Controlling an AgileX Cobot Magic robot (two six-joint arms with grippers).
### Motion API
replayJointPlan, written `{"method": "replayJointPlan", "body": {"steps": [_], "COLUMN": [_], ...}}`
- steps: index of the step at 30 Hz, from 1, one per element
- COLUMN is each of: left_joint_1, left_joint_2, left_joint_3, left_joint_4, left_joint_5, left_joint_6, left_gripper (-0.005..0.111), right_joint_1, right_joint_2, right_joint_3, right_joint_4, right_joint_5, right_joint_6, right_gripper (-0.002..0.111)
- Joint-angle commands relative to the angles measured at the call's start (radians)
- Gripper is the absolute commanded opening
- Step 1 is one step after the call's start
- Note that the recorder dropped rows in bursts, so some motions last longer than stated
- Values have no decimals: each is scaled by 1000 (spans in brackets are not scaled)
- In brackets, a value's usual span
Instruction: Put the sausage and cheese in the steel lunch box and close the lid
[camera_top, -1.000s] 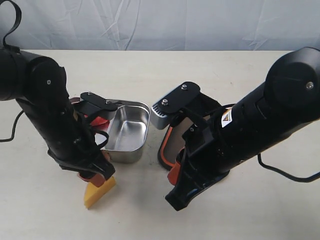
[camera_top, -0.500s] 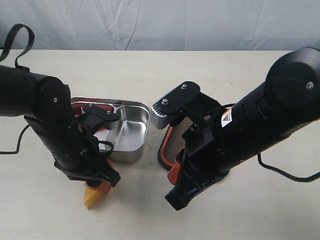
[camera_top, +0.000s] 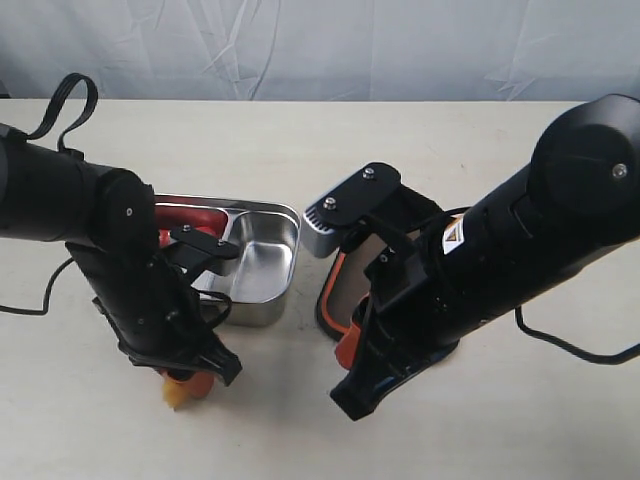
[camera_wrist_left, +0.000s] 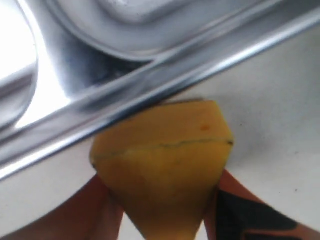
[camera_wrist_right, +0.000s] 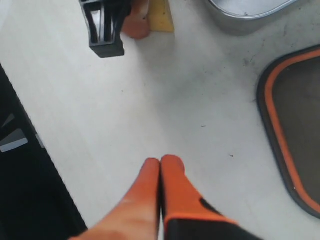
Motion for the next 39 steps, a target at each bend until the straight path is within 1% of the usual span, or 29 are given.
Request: {"method": "replayJointPlan", "body": {"steps": [1,3,6,9,12,15,19,22,25,29,34,37,39], "left_joint_1": [-8,-8,-8,-8,-8,-8,-8,-8,-8,-8,-8,-8,-8], "left_joint_2": [25,23,-1,-55,-122,-194,-256,-242,-211,-133,-45,-34,-33], "left_joint_3": [7,7,7,7,7,0,-34,-83,-137,-196,-237,-255,-262], "left_joint_4": [-115,-129,-141,-143,-143,-144,-100,-13,5,35,33,33,37], "left_joint_5": [102,138,151,151,152,119,13,-39,-43,-61,-78,-82,-87], "left_joint_6": [88,109,125,125,125,125,125,116,116,116,116,116,116], "left_gripper": [0,0,0,0,0,0,0,0,0,0,0,9,22], "right_joint_1": [3,3,3,3,2,2,2,2,2,2,2,2,2], "right_joint_2": [-8,-8,-8,-8,-8,-8,-8,-8,-8,-8,-11,-22,-36], "right_joint_3": [1,1,1,1,1,1,1,1,1,1,1,1,1], "right_joint_4": [-8,-8,-26,-26,-42,-110,-291,-439,-522,-557,-572,-579,-582], "right_joint_5": [-4,-4,-4,-6,-33,-70,-101,-100,-83,-72,-72,-72,-72], "right_joint_6": [-3,-3,-3,-1,43,150,401,562,637,701,785,808,816], "right_gripper": [-1,-1,-1,-1,-1,-1,-1,-1,-1,-1,-1,-1,-1]}}
